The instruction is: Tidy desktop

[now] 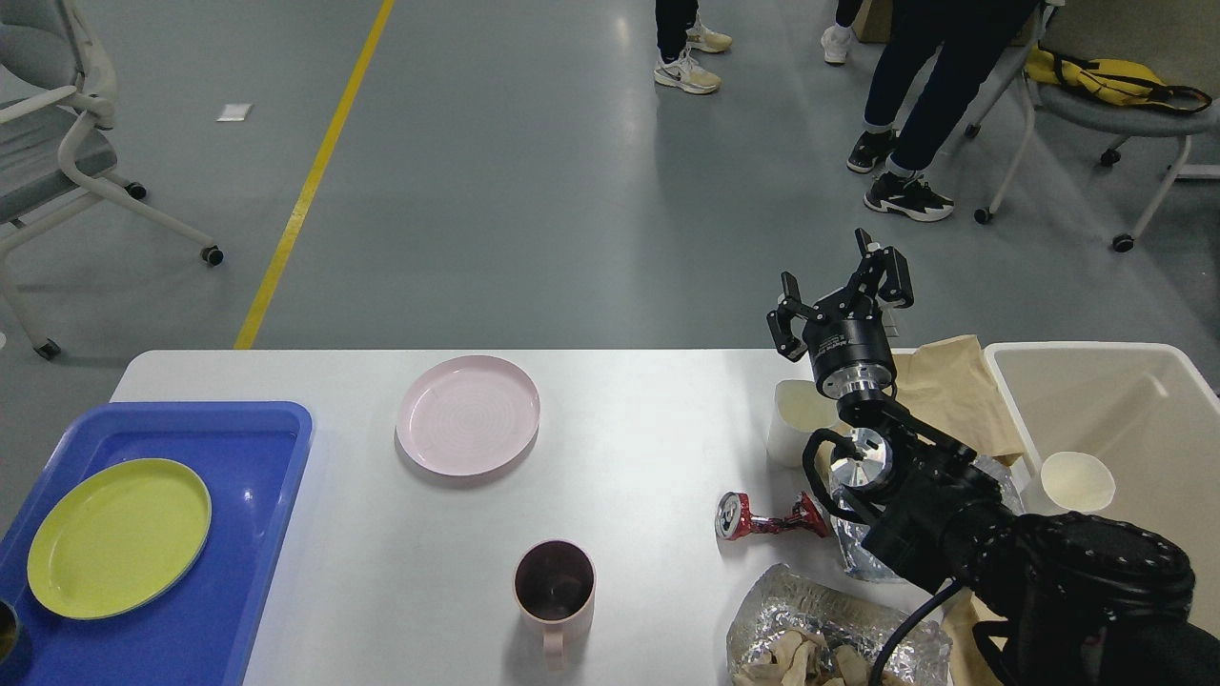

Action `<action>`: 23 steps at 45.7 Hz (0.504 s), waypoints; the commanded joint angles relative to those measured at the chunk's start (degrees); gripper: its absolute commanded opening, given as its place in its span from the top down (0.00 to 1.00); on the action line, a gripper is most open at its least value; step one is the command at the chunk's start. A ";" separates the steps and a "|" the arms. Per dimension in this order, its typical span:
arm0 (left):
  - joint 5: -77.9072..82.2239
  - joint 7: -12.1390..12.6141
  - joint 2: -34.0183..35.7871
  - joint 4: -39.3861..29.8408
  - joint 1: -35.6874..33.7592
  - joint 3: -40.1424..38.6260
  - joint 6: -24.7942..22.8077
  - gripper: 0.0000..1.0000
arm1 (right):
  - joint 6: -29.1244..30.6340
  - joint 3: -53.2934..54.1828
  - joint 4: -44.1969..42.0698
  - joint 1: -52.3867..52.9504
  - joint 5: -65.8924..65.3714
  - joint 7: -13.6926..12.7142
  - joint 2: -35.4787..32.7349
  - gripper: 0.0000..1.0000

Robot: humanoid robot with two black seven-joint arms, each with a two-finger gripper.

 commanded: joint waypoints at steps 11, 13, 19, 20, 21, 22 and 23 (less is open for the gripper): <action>-0.10 0.09 -0.35 -0.24 -0.13 -0.14 -0.88 0.59 | -0.04 -0.04 0.00 0.00 0.00 -0.01 0.05 0.00; -0.10 0.09 -0.35 -0.42 -0.13 -0.14 -0.97 0.57 | -0.04 0.05 0.00 0.00 0.00 -0.01 0.05 0.00; -0.10 0.00 -0.35 -0.42 -0.22 -0.23 -0.97 0.51 | -0.04 -0.04 0.00 0.00 0.00 -0.01 -0.04 0.00; -0.10 0.00 -0.35 -0.51 -0.22 -0.23 -0.97 0.49 | -0.04 -0.04 0.00 0.00 0.00 -0.01 -0.04 0.00; -0.10 0.00 -0.35 -0.51 -0.22 -0.23 -1.05 0.48 | -0.04 -0.04 0.00 0.00 0.00 -0.01 -0.04 0.00; -0.10 0.00 -0.35 -0.59 -0.31 -0.23 -1.05 0.46 | -0.04 0.05 0.00 0.00 0.00 -0.01 -0.04 0.00; -0.10 0.00 -0.35 -0.59 -0.31 -0.23 -1.05 0.45 | -0.04 -0.04 0.00 0.00 0.00 -0.01 0.05 0.00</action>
